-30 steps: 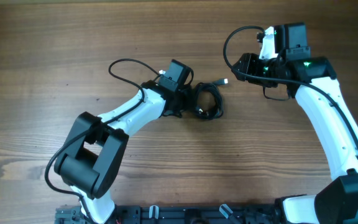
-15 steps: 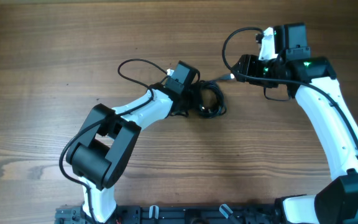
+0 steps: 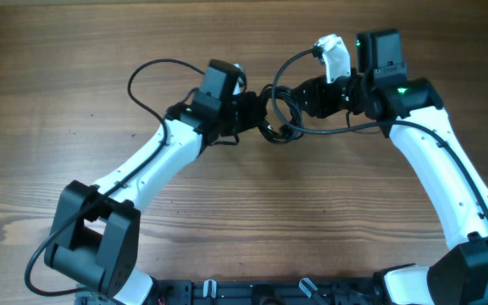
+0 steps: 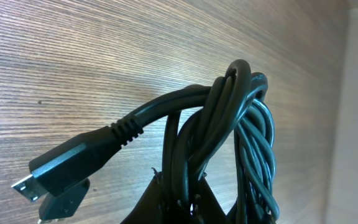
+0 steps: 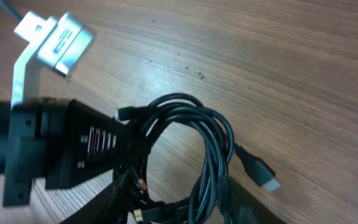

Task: Untangle cables

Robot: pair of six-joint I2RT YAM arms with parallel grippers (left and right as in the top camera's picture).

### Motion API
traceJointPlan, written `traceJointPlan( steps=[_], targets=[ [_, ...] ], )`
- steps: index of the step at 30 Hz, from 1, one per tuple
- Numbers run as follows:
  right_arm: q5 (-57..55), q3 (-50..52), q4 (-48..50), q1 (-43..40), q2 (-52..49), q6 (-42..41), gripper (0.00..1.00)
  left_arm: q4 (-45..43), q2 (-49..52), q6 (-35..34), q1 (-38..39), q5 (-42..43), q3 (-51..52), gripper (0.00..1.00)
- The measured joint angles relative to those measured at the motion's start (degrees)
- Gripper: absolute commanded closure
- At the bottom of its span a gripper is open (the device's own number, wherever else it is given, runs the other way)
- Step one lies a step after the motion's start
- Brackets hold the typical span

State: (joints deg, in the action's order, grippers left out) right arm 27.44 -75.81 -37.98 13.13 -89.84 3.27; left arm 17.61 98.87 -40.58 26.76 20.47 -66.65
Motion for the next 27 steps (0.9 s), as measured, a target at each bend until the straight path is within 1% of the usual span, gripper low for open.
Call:
traceJointPlan(
  steps=[2, 6, 10, 14, 18, 21, 24, 27],
  targets=[
    [0.02, 0.0, 0.31, 0.72, -0.22, 0.76, 0.55, 0.31, 0.02, 0.04, -1.38, 3.08, 0.0, 0.96],
    [0.07, 0.0, 1.05, 2.14, -2.89, 2.67, 0.62, 0.42, 0.02, 1.51, -3.3, 9.92, 0.0, 0.96],
    [-0.02, 0.0, 1.75, 3.41, -6.19, 4.17, 0.63, 0.42, 0.02, 2.82, -3.3, 14.01, 0.0, 0.96],
    [-1.66, 0.0, 3.93, 3.82, -7.43, 4.59, 0.65, 1.09, 0.02, 3.48, -3.32, 15.34, 0.0, 0.96],
    [-4.37, 0.0, 4.24, 3.82, -9.25, 4.79, 0.65, 3.61, 0.02, 4.35, -3.32, 15.5, 0.0, 0.96],
    [-4.85, 0.0, 3.82, 4.09, -10.69, 5.31, 0.64, 4.55, 0.02, 5.42, -3.89, 15.47, 0.0, 0.96],
    [-5.33, 0.0, 2.86, 5.44, -10.73, 6.71, 0.6, 4.68, 0.02, 5.88, -4.79, 15.47, 0.0, 0.96],
    [-5.95, 0.0, 2.69, 6.8, -10.78, 7.58, 0.6, 4.76, 0.02, 6.05, -5.66, 15.34, 0.0, 0.96]
  ],
)
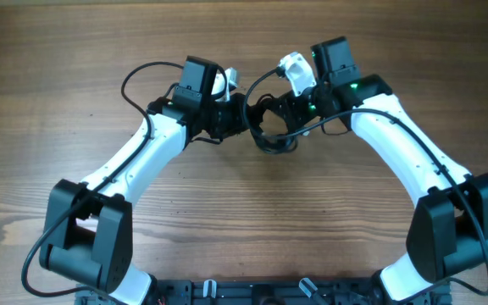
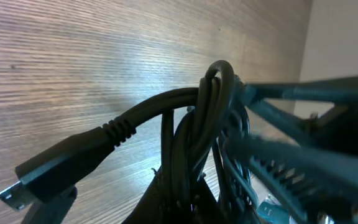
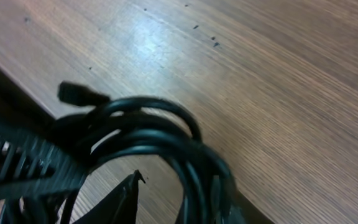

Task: Untangle cables

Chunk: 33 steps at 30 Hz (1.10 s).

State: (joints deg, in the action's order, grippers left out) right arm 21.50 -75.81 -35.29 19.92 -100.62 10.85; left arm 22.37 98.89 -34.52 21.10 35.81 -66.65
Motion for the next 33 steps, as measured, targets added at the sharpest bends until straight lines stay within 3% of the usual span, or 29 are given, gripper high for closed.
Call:
traceJointPlan(
  steps=[7, 12, 16, 20, 25, 33],
  targets=[
    [-2.64, 0.0, -0.81, 1.22, -0.44, 1.03, 0.56, 0.17, 0.0, 0.0, -0.17, -0.15, 0.04, 0.96],
    [-3.56, 0.0, -0.61, 1.62, -4.07, 0.85, 0.7, 0.42, 0.0, 0.0, -0.22, -0.59, 0.04, 0.96],
    [-3.82, 0.0, 1.14, 1.79, -5.42, -1.99, 0.87, 0.35, 0.0, -0.02, -0.28, -0.79, 0.04, 0.96],
    [-3.96, 0.0, 2.69, 1.81, -5.42, -5.79, 0.96, 0.15, 0.0, 0.02, -0.66, -1.09, 0.04, 0.96],
    [-0.31, 0.0, 0.61, 0.57, -4.22, -6.99, 0.96, 0.24, -0.02, 0.09, -0.63, -1.16, 0.04, 0.96],
    [10.43, 0.0, -9.73, -4.22, 7.28, 1.75, 0.96, -0.02, -2.19, 0.87, 1.25, -2.1, 0.04, 0.96]
  ],
)
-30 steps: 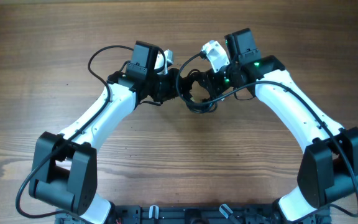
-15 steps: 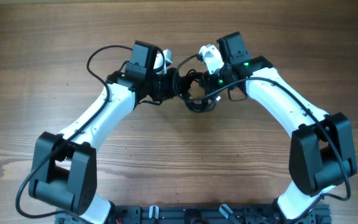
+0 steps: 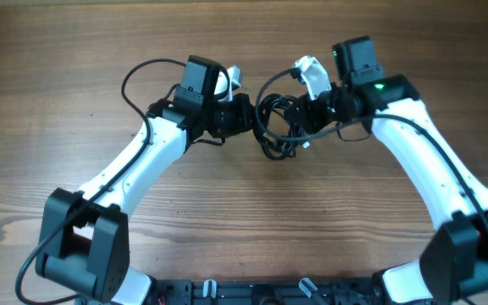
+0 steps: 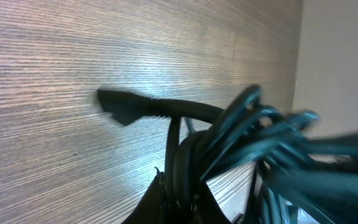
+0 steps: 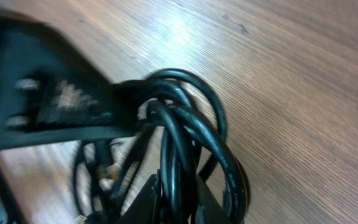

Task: Untangle cables

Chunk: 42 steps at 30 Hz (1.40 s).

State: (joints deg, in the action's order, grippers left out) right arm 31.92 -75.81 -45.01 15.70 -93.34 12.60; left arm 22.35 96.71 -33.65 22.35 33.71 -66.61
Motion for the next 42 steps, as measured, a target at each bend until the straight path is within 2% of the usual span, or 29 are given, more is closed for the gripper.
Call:
traceJointPlan(
  steps=[7, 13, 15, 18, 21, 23, 25, 27, 29, 31, 34, 37, 42],
  targets=[
    [10.6, 0.0, -0.2, -1.03, 1.07, 3.85, 0.96, 1.73, -1.01, 0.87, 0.61, -6.21, -0.17, 0.96],
    [23.5, 0.02, 0.94, -6.54, 1.07, 5.29, 0.96, 1.29, -2.84, 1.51, 2.25, -10.93, -1.99, 0.96],
    [25.86, 0.07, 1.84, -7.67, 1.07, 4.7, 0.96, 0.83, -3.08, 1.49, 2.64, -11.65, -2.6, 0.96],
    [29.2, 0.59, 6.99, -10.01, 1.07, -2.93, 0.96, 0.55, -3.26, 1.44, 2.8, -12.81, -3.41, 0.96],
    [22.27, 0.59, 7.54, -10.32, 1.33, -14.49, 0.96, 0.85, -2.89, 1.44, 2.8, -16.22, -3.63, 0.96],
    [14.67, 0.55, 6.38, -11.76, 3.45, -21.09, 0.96, 2.84, -1.01, 1.2, 0.87, -24.65, -2.23, 0.96],
    [0.39, 0.33, 5.14, -12.94, 6.64, -28.98, 0.96, 4.04, 1.99, 1.01, -1.88, -30.56, -0.31, 0.96],
    [-10.27, 0.24, 3.96, -12.87, 7.13, -33.38, 0.95, 4.2, 2.86, 0.98, -2.45, -32.35, 0.44, 0.96],
    [-12.09, 0.24, 3.91, -12.87, 6.82, -33.22, 0.94, 2.25, 2.8, 0.98, -1.95, -31.39, 0.46, 0.96],
    [-10.8, 0.24, 3.96, -12.85, 6.6, -30.88, 0.86, -0.11, 2.8, 0.98, -1.81, -27.21, 0.46, 0.96],
    [-6.03, 0.24, 4.0, -12.87, 6.56, -26.29, 0.71, -6.75, 2.8, 0.96, -1.84, -17.0, 0.52, 0.96],
    [-0.42, 0.24, 4.48, -12.85, 6.56, -22.53, 0.61, -14.45, 2.8, 0.83, -2.01, -5.64, 0.52, 0.96],
    [7.21, 0.24, 5.31, -12.85, 6.54, -17.94, 0.61, -22.1, 2.8, 0.79, -5.11, 9.62, 0.52, 0.96]
  ],
)
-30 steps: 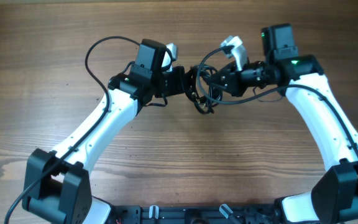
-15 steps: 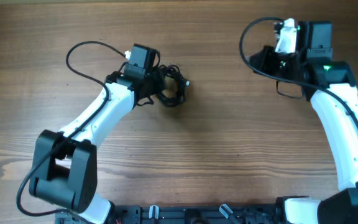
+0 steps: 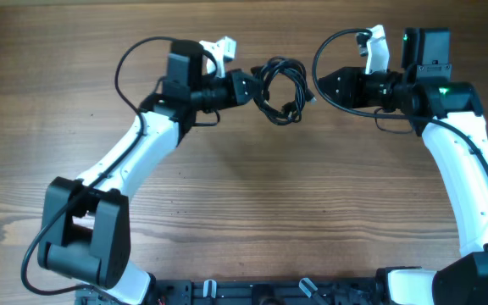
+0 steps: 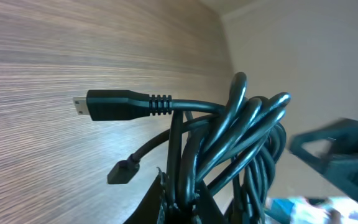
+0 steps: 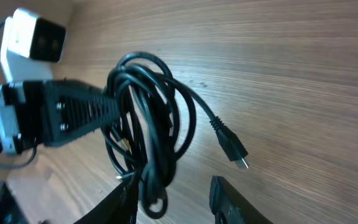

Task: Untangle cables

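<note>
A tangled bundle of black cables [image 3: 280, 89] hangs off the table at the far middle, my left gripper [image 3: 246, 87] shut on several of its strands. The left wrist view shows the strands pinched in that gripper [image 4: 182, 200], a flat connector [image 4: 114, 104] sticking out left and a small plug [image 4: 122, 172] dangling below. My right gripper [image 3: 327, 85] stands open to the right of the bundle, apart from it. In the right wrist view the bundle [image 5: 145, 118] hangs beyond the open right gripper [image 5: 174, 199], a loose plug [image 5: 232, 149] pointing toward it.
The wooden table [image 3: 244, 203] lies beneath both arms. Each arm's own black wiring loops out: left arm's wire [image 3: 130, 63], right arm's wire [image 3: 329, 47]. A black rail [image 3: 252, 292] runs along the front edge. A pale wall [image 4: 316, 56] rises past the far edge.
My right gripper was shut on strands of the bundle; it has let go, opened and now sits further right. The left gripper still holds the bundle, now further from me.
Both grippers met at the bundle in the middle of the table, the left shut on it. Then both stood a little further left, the right fingers among the loops. Then the right was shut on strands. Now only the left holds the bundle.
</note>
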Robot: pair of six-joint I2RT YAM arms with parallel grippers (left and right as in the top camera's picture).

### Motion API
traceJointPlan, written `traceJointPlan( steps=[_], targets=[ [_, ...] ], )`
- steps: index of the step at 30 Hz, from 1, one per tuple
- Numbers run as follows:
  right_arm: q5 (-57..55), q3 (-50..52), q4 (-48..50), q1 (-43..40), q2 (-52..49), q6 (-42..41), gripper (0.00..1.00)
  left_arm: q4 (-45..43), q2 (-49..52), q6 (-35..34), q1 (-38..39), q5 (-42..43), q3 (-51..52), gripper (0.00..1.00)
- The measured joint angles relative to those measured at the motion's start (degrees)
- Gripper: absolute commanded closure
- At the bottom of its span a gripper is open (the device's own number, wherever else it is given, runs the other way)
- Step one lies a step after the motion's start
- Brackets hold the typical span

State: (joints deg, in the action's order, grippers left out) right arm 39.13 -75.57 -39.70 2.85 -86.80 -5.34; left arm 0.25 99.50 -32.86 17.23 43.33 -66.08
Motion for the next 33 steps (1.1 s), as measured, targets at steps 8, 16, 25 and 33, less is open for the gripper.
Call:
traceJointPlan(
  steps=[8, 16, 25, 33],
  targets=[
    [4.74, 0.0, 1.05, -0.02, 0.0, 0.68, 0.61, -3.72, 0.0, -0.17, -3.91, 12.31, 0.0, 0.96],
    [14.08, 0.0, 5.35, 0.0, -0.74, -0.59, 0.6, -9.64, 0.0, -0.42, -3.91, 23.91, 0.0, 0.96],
    [18.75, 0.0, 2.23, 0.85, -2.36, -0.83, 0.67, -9.73, 0.0, -0.39, -3.91, 25.57, 0.0, 0.96],
    [18.51, -0.02, 3.21, 4.17, -7.15, -1.53, 0.96, -9.7, 0.0, -0.39, -4.15, 25.4, 0.0, 0.96]
  ],
)
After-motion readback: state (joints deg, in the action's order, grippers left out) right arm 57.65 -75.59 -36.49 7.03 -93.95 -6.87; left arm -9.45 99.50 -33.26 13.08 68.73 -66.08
